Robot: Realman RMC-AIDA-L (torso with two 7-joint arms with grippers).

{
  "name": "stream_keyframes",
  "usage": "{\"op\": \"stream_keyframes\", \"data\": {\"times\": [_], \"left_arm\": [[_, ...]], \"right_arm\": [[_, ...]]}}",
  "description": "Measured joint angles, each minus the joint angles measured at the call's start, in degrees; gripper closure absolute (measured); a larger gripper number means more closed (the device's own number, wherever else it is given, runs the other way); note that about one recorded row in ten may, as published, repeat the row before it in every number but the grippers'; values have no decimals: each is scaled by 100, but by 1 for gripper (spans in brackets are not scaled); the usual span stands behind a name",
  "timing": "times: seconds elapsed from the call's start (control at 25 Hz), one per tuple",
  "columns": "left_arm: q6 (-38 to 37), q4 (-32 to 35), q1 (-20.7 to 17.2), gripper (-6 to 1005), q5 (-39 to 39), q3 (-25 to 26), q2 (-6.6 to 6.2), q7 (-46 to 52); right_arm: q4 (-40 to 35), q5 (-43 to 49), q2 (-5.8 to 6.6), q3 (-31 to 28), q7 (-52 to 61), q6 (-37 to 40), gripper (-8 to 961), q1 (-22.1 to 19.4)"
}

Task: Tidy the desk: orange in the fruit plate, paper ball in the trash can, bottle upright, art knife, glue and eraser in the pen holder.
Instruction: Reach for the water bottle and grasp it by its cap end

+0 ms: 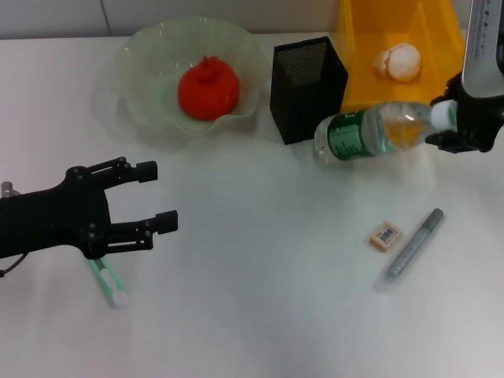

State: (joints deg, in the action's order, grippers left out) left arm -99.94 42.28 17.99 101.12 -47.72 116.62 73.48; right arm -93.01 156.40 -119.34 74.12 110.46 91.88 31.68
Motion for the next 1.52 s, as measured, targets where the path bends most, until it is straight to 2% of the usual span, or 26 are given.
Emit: {"op": "stream_keyframes", "data": {"times": [0.4, 0.72, 0.96, 1.24, 1.52], "left_arm": [[-16, 0, -6, 144, 4, 0, -3, -49], [-28, 0, -28, 145, 5, 0, -8, -54], [-34, 0, -31, 144, 4, 0, -8, -54], [-43, 0, -33, 145, 4, 0, -8, -53], [-43, 0, -32, 144, 4, 0, -8, -53]], "right_arm": [[-160, -545, 7, -185, 75, 252, 511, 16], [-287, -630, 7, -361, 131, 301, 530, 12], [-421, -832, 10, -475, 176, 481, 638, -7], [-241, -879, 15, -504, 226, 374, 839, -10], [-207, -883, 11, -507, 234, 347, 956, -36]]}}
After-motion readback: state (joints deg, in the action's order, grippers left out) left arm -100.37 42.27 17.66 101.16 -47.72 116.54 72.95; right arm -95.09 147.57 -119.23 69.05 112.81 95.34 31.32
